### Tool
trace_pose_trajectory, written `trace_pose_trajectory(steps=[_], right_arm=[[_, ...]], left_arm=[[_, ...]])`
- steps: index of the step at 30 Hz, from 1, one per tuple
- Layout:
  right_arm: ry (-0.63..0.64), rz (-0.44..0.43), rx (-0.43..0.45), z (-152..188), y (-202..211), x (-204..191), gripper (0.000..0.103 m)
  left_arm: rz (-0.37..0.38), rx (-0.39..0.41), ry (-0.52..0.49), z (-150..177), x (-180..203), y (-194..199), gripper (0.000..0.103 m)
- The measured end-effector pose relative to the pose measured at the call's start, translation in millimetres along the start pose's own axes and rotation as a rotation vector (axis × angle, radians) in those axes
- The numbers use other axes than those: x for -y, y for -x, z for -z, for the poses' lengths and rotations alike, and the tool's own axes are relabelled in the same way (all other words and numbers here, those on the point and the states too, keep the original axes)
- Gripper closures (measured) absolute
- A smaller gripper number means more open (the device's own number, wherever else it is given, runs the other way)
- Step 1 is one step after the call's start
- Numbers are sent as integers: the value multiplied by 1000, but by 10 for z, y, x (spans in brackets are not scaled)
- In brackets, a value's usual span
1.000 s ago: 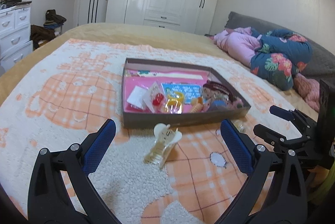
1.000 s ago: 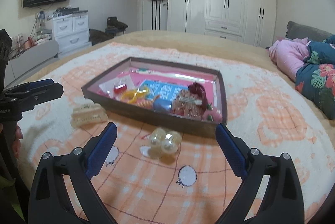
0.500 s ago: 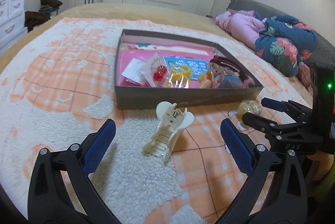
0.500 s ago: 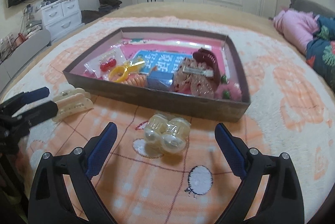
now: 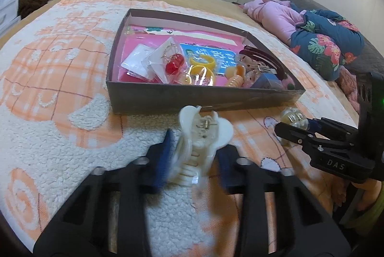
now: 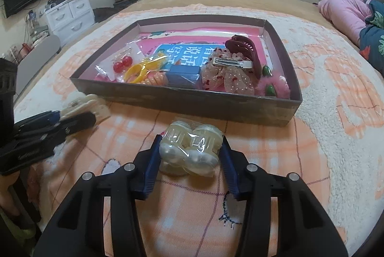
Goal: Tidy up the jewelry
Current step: 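Carry the white claw clip and pearl clips into the box and release both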
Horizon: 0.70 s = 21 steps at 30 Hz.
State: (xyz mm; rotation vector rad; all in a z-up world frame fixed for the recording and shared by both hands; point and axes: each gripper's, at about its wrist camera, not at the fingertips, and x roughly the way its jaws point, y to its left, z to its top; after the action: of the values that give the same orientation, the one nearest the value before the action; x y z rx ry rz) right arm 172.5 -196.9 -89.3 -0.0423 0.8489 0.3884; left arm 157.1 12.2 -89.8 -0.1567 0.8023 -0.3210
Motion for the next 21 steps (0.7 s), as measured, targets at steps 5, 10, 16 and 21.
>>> trace_pose_trajectory(steps=[5,10,16,21], right_arm=[[13,-19,7,57,93,-31,58],[21,-33,14,110,225,-16,58],[21,-24,48,146,445,33,58],[25,3,88,165,634,121,58]], left_arm=[[10,17,-31,21,96,82,83],[36,35,-53,37,224,199,83],[73,63,-84,-16,422,329,83],[96,89,-103,-134,555,402,83]])
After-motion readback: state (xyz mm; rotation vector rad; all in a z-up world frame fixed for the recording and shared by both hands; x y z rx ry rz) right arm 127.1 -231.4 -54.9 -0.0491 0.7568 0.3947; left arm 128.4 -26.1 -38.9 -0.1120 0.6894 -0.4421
